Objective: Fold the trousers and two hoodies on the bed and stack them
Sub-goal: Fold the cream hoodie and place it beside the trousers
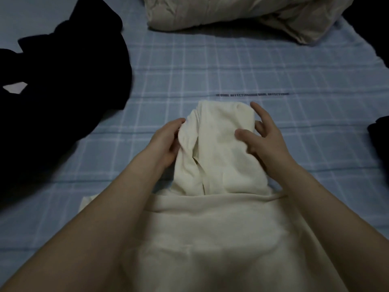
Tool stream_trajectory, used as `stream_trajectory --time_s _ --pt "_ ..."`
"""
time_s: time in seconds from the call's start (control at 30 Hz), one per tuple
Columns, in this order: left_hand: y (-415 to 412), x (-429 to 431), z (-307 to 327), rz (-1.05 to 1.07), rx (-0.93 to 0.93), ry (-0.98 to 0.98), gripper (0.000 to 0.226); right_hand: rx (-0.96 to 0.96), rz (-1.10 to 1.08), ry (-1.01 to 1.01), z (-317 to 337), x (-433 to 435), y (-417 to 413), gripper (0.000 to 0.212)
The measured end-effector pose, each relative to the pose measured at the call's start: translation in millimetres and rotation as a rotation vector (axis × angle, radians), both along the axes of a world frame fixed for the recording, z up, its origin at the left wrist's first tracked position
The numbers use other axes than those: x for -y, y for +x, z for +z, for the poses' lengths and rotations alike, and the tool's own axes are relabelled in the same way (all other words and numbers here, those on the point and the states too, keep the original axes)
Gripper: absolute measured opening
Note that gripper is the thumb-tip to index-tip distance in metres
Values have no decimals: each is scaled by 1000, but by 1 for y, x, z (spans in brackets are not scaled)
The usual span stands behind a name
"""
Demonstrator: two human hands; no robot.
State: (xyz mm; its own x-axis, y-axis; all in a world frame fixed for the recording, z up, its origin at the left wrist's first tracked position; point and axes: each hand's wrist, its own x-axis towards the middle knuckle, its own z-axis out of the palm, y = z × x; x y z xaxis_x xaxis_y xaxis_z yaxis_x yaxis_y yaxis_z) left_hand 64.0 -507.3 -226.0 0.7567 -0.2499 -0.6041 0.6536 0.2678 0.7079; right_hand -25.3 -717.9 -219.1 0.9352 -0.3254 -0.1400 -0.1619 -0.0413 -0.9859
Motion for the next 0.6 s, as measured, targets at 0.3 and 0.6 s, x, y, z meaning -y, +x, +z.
stream_trajectory --time_s 0.3,0.6 --pt "-29 -13 75 -222 201 -42 42 96 105 13 78 -7 -39 57" --pt "-91 -62 94 -673 670 44 47 81 129 25 104 -15 -104 50"
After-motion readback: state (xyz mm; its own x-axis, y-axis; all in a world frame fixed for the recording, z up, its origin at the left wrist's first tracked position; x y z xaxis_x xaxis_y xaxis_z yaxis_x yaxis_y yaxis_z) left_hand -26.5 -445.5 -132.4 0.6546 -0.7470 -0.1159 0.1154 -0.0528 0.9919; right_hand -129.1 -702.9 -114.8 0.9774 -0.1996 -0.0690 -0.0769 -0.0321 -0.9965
